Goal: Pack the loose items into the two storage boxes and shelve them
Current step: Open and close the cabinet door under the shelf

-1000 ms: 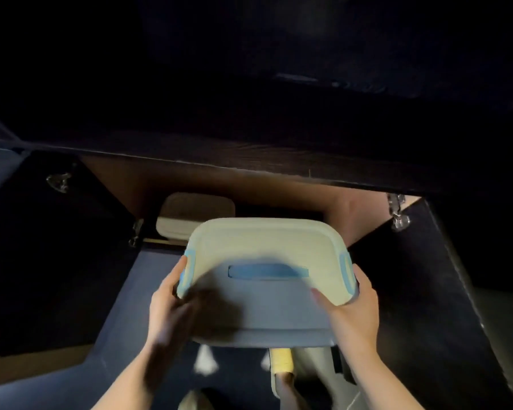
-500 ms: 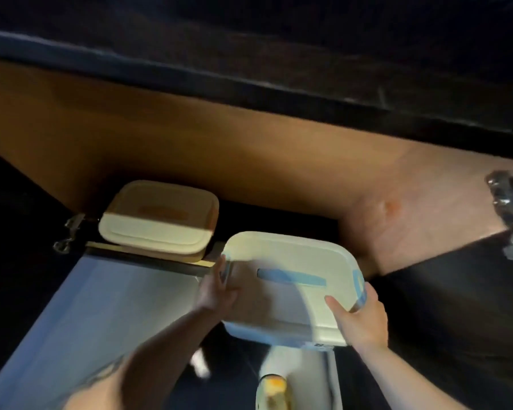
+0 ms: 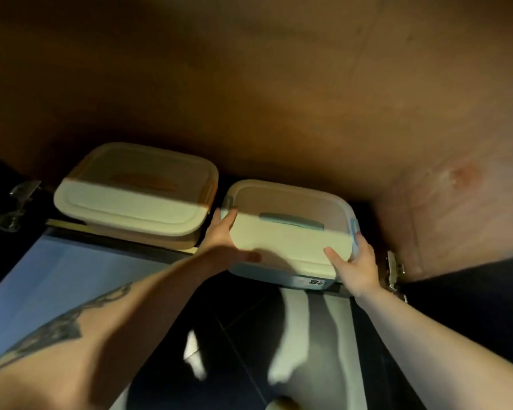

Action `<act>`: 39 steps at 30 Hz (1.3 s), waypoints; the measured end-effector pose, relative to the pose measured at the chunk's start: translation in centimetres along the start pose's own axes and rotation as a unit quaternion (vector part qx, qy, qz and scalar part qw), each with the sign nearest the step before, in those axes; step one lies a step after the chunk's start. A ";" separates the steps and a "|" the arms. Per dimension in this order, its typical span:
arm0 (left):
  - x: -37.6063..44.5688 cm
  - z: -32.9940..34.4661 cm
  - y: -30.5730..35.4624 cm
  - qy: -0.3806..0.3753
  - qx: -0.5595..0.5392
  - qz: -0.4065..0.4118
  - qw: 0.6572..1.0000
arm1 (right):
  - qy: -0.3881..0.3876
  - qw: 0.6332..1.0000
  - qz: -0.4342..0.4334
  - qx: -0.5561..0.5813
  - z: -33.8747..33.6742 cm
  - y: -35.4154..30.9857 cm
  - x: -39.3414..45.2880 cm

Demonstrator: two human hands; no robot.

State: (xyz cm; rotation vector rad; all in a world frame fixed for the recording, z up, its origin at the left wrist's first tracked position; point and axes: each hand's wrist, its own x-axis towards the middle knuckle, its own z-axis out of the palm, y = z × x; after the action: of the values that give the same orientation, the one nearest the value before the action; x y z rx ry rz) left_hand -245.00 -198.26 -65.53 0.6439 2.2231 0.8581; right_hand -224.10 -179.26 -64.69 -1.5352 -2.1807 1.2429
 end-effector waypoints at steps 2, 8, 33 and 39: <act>0.3 -0.1 -0.7 -0.019 0.037 -0.006 0.999 | -0.039 0.998 -0.001 -0.052 0.3 0.1 -0.4; -2.4 1.1 0.4 0.025 0.141 0.072 0.987 | -0.083 0.951 -0.034 -0.297 1.2 -2.2 -4.5; -50.7 -38.6 16.2 0.392 0.060 -0.181 0.900 | -0.271 0.796 -0.435 -0.322 -11.7 -47.5 -35.1; -60.5 -40.7 11.8 0.495 0.016 -0.290 0.819 | -0.321 0.718 -0.535 -0.308 -6.6 -53.5 -44.6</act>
State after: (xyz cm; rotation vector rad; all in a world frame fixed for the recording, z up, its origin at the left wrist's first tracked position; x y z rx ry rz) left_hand -232.08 -244.93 -9.82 -0.6578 3.0570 0.9190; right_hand -237.10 -219.45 -8.91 0.4240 -3.2547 0.6308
